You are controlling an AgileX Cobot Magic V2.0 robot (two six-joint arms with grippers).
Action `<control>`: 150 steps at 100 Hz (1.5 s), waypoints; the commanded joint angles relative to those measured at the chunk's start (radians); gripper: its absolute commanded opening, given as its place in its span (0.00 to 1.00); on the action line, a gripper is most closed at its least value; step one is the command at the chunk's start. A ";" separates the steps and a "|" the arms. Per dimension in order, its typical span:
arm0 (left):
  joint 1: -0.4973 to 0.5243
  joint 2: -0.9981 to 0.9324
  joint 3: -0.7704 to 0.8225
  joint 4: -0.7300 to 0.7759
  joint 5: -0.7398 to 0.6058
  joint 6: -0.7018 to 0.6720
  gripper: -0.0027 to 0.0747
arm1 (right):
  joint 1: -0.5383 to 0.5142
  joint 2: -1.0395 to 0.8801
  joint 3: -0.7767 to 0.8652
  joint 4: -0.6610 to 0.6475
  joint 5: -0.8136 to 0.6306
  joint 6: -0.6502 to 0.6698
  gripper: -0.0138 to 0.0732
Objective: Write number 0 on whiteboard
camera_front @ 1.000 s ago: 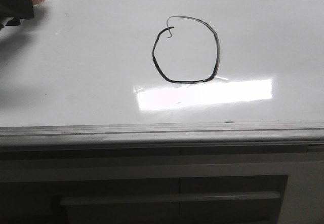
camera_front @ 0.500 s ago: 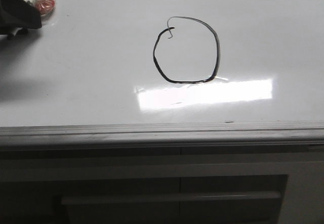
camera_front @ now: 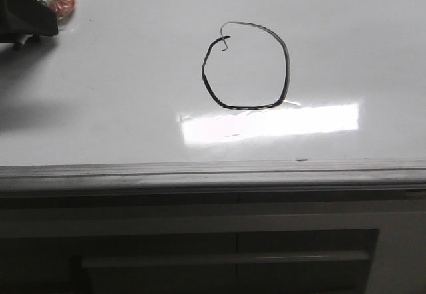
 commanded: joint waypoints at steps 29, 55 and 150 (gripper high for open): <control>0.002 0.017 -0.015 -0.012 -0.018 -0.008 0.27 | -0.008 0.005 -0.025 0.011 -0.082 0.004 0.09; 0.002 0.017 -0.015 -0.012 -0.019 -0.008 0.33 | -0.008 0.005 -0.025 0.013 -0.082 0.004 0.09; 0.002 -0.607 -0.015 0.206 0.443 0.125 0.20 | -0.008 -0.212 0.240 -0.090 -0.490 0.002 0.09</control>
